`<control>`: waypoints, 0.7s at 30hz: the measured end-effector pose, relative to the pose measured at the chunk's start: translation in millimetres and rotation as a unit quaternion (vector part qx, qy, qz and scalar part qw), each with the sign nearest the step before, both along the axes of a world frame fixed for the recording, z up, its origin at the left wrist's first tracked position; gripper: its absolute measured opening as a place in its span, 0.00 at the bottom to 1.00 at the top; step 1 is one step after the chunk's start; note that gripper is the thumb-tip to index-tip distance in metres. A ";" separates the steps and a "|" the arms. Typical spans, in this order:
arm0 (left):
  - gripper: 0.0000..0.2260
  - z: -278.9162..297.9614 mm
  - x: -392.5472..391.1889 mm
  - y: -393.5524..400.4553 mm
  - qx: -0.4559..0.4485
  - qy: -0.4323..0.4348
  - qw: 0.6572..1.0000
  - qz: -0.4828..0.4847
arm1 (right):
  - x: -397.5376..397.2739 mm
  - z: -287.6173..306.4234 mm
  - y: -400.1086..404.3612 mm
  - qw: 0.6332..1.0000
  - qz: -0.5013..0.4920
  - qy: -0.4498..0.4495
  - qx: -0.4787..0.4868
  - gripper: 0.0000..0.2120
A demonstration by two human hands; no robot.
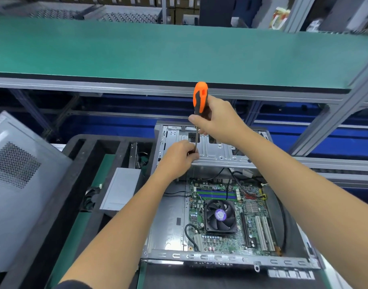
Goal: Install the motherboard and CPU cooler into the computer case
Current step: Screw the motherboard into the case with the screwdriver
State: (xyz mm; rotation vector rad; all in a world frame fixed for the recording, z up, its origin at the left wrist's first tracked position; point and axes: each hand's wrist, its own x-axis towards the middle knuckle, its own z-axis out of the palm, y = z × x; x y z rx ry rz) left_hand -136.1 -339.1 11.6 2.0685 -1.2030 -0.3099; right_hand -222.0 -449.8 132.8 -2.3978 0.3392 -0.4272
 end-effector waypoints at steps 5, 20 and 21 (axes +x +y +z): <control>0.07 0.0 0.2 -0.3 -0.003 0.004 1.000 -0.002 | 4.4 17.2 -4.3 0.999 0.032 0.019 -0.025 0.17; 0.10 -2.9 1.9 -1.0 0.004 -0.003 1.000 -0.005 | 14.4 48.1 -10.4 0.978 0.096 0.047 -0.178 0.05; 0.10 -2.4 1.9 -1.1 0.003 -0.003 1.000 -0.006 | 15.2 47.6 -9.8 0.978 0.097 0.046 -0.178 0.05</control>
